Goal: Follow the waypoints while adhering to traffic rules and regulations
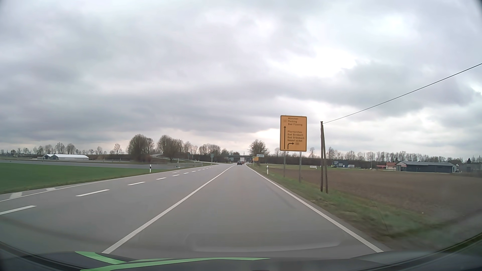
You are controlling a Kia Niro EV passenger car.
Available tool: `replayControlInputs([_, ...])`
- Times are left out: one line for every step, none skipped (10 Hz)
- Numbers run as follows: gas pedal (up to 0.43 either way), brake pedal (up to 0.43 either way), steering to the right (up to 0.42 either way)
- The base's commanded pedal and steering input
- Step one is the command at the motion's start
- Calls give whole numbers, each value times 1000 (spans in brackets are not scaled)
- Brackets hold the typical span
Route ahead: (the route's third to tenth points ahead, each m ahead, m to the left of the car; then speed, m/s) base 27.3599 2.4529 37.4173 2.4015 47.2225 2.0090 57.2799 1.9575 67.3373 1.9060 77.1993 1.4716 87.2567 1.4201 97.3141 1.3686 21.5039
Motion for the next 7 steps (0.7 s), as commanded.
replayControlInputs([197, 0, 1])
replayControlInputs([197, 0, 2])
replayControlInputs([197, 0, 2])
replayControlInputs([197, 0, 2])
replayControlInputs([197, 0, 2])
replayControlInputs([197, 0, 3])
replayControlInputs([197, 0, 3])
